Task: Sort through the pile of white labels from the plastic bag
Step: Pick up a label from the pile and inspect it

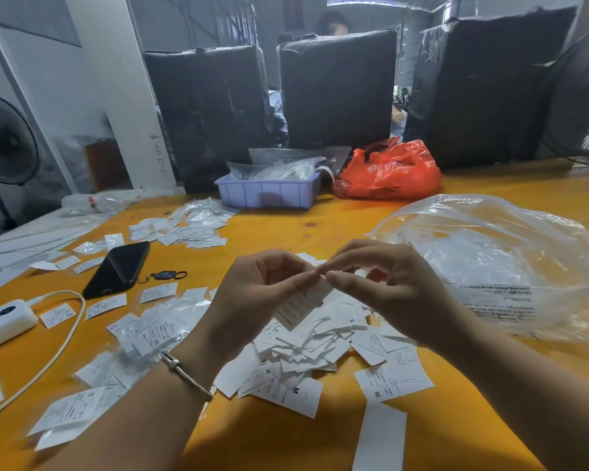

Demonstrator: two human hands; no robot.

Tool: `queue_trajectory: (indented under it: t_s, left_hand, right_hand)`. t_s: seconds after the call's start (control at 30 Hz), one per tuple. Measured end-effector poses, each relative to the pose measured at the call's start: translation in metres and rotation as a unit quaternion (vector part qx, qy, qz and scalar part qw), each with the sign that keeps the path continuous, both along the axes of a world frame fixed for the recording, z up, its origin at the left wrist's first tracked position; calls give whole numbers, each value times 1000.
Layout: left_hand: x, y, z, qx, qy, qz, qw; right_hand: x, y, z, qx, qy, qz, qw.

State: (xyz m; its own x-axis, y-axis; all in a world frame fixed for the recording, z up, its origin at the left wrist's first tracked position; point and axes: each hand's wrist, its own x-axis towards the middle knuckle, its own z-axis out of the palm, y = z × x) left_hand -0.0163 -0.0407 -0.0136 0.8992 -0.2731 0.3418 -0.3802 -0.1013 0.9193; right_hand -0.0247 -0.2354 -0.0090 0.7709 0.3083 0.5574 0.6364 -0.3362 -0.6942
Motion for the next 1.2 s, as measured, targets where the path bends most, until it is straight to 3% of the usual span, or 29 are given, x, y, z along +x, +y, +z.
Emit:
queue_trajectory:
  t_s: [0.33,0.43,0.5,0.57,0.63,0.77,0.87,1.07,1.2]
  left_hand:
    - [4,4,1,35,29,6,999]
    - [8,13,5,100,13,33,994]
    - [12,25,9,177,6,84,981]
    - [20,39,11,236,16,140,962]
    - [27,56,11,283,28,201,937]
    - [36,82,11,454,32,262,851]
    - [37,89,10,513,52,280,810]
    - [37,87,7,555,75,280,780]
    - [37,73,0,528,2,325,785]
  right_hand:
    - [5,0,-5,13,26,-16,999]
    - [10,-7,-6,1,7,-45,999]
    - [16,-17,-7,-53,-55,-107,991]
    - [23,-27,-10,-141,-130,-203,960]
    - [29,-38,-11,-208,-134,-303,920]
    - [38,-52,-15,-314,-13,-428,847]
    - [41,-56,-14,-410,70,-455,787]
    - [40,-61,-13,-448,122,-456,759]
    - [37,-65,-12,-418,100,-465,774]
